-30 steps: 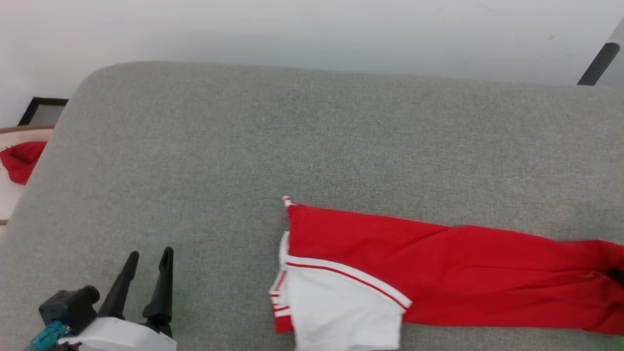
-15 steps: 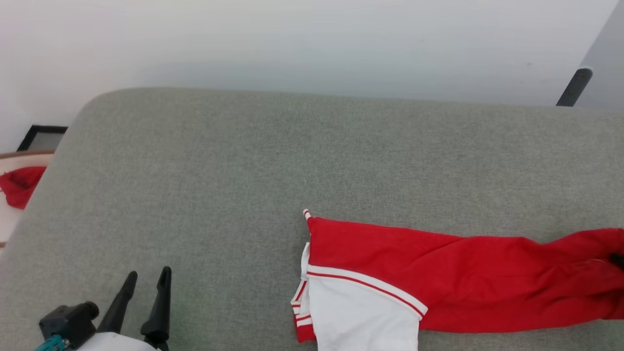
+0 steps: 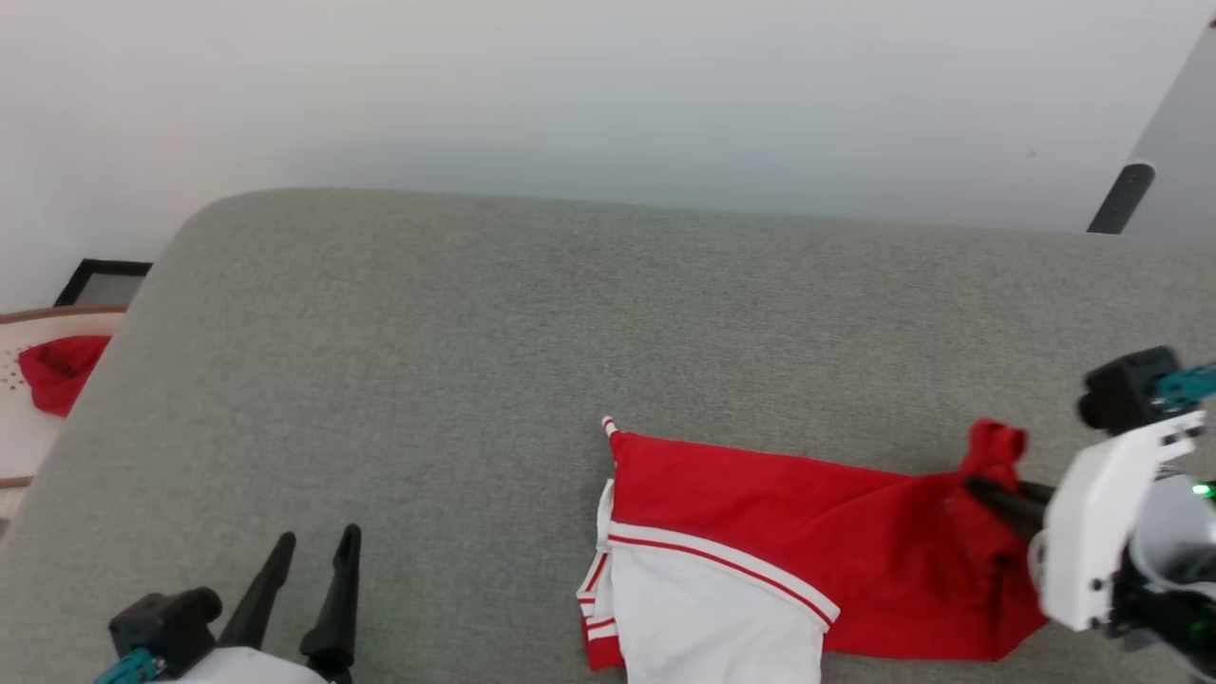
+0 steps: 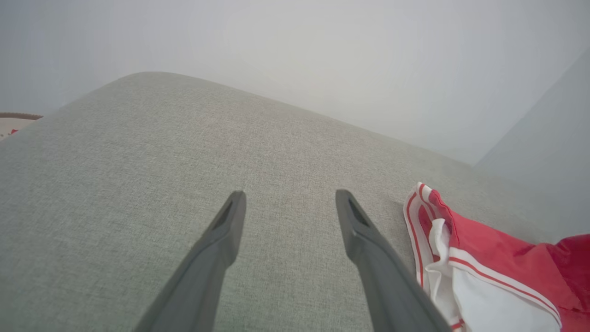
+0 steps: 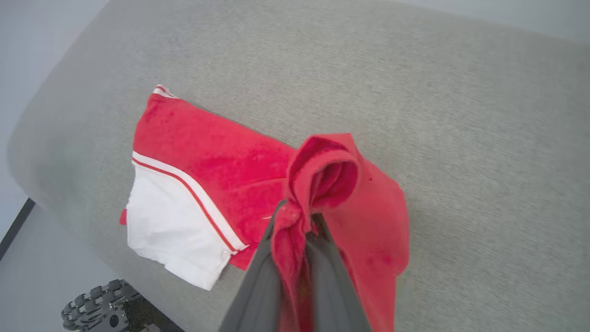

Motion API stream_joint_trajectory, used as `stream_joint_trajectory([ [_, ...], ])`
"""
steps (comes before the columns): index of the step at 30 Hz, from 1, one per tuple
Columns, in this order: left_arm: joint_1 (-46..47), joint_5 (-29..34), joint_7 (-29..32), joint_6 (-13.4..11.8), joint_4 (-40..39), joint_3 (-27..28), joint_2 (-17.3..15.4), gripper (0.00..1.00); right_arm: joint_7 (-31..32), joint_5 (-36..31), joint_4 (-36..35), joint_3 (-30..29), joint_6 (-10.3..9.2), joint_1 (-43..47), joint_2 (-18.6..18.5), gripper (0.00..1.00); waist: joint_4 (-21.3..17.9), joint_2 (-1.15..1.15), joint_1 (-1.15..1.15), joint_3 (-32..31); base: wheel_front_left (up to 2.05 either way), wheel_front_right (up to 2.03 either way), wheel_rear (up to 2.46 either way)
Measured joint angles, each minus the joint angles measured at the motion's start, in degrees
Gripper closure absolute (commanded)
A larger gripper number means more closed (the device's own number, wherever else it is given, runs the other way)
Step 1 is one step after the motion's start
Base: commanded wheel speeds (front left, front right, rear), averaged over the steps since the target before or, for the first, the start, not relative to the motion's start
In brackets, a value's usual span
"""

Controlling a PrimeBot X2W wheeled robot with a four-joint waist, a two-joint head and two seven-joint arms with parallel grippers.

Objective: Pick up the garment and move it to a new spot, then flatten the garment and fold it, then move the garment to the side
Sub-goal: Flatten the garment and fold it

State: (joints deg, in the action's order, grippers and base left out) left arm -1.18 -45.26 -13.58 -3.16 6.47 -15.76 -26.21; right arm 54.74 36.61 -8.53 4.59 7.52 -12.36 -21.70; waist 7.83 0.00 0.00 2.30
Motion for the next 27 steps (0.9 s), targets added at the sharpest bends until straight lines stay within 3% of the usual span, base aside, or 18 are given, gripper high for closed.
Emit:
stream_joint_trajectory([
  [5, 1.85, 0.2, 0.3, 0.48, 0.68, -0.94, 0.62, 0.0, -0.91, -1.03, 0.45, 4.6, -0.01, -2.46, 3.71, 1.0, 1.36, 0.0, 0.0, 0.17, 0.0, 0.0, 0.0],
  [13, 4.52, 0.65, 0.43, 1.49, 2.31, -2.52, 1.81, 0.0, -4.9, -2.15, 6.75, 11.67, -0.01, -6.82, 8.77, 1.0, 3.93, 0.0, 0.0, 1.06, 0.0, 0.0, 0.0],
  [27, 8.01, 1.41, -0.12, 2.66, 5.04, -4.09, 4.2, 0.0, -11.73, -3.27, 20.78, 20.39, -0.01, -12.61, 11.51, 1.0, 7.28, 0.0, 0.0, 3.68, 0.0, 0.0, 0.0],
])
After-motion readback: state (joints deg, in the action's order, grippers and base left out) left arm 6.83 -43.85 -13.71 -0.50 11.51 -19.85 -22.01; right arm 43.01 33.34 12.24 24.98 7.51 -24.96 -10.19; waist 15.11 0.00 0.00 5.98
